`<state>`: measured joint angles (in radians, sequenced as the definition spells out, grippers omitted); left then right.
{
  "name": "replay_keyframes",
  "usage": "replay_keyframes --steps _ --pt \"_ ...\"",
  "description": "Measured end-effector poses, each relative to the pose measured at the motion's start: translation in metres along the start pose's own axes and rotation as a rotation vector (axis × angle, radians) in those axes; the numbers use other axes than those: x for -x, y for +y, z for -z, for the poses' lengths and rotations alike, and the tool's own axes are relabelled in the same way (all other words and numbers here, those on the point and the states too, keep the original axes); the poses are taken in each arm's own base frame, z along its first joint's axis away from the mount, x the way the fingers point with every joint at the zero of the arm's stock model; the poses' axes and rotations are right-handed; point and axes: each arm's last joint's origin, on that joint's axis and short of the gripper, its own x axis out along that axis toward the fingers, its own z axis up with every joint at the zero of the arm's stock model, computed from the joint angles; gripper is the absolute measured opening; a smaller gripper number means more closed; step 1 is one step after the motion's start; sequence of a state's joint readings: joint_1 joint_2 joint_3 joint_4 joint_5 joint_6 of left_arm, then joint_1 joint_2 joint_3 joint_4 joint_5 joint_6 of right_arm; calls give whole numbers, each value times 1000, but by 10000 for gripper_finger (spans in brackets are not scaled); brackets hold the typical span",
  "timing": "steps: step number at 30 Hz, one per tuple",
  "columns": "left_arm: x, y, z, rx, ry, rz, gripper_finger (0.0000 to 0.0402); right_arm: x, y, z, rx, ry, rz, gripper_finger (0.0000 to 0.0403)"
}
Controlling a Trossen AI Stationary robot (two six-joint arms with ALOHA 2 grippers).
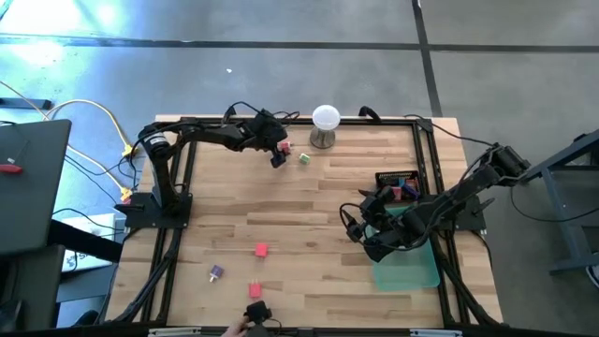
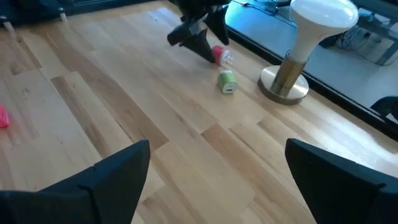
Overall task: Pick & Place Office items
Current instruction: Put the pink charger adapter into the green bin
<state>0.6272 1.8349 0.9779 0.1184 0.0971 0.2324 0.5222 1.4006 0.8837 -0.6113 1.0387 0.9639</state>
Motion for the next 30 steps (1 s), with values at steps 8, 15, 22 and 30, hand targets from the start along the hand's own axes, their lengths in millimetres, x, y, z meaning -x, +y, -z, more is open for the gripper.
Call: replay_keyframes --steps 8,15,22,30 --pt "-22 -17 10 -129 43 -42 355 0 0 0 -4 0 -1 362" --pt "-28 -20 7 -145 -19 -61 355 0 0 0 -4 1 -2 362" --pt "-29 -19 7 -107 -16 -88 355 0 0 0 -4 1 -2 362" --pt "-29 -17 15 1 46 -50 332 0 0 0 -7 23 -18 362"
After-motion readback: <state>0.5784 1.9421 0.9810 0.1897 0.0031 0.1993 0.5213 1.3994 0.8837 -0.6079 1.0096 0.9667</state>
